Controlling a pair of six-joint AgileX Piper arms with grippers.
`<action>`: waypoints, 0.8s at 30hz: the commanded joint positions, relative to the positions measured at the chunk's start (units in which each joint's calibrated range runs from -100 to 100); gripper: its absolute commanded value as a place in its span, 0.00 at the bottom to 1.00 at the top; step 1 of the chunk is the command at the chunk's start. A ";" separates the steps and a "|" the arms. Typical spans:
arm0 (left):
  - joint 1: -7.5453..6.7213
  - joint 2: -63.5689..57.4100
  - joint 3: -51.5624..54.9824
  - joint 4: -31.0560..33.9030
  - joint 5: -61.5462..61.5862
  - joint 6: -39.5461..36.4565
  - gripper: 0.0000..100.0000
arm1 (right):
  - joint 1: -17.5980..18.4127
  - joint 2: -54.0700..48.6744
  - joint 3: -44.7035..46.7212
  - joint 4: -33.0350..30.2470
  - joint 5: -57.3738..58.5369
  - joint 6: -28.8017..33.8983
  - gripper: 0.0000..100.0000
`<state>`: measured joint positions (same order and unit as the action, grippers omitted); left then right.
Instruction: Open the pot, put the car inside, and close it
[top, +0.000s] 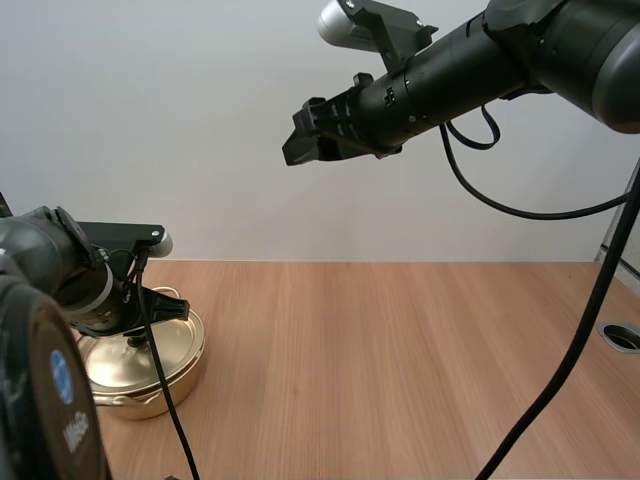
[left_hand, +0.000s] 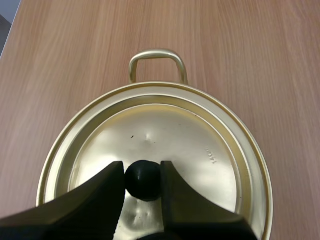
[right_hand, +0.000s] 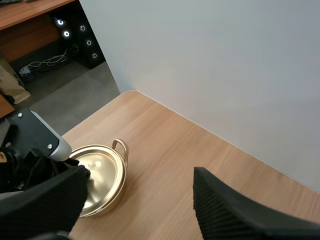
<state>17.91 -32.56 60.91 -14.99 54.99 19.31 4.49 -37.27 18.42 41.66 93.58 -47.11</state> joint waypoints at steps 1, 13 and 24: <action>0.03 0.00 0.44 0.03 -0.21 -0.02 0.00 | -0.02 -0.05 0.07 0.01 -0.10 0.00 1.00; 0.03 0.13 4.49 1.12 -7.18 0.51 0.00 | -0.02 -0.05 0.07 0.01 -0.10 0.00 1.00; 0.03 0.13 4.49 1.86 -7.60 0.51 0.03 | -0.02 -0.05 0.07 0.01 -0.10 0.00 1.00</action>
<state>17.91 -32.44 65.27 -13.36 47.59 19.74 4.49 -37.27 18.42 41.66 93.58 -47.11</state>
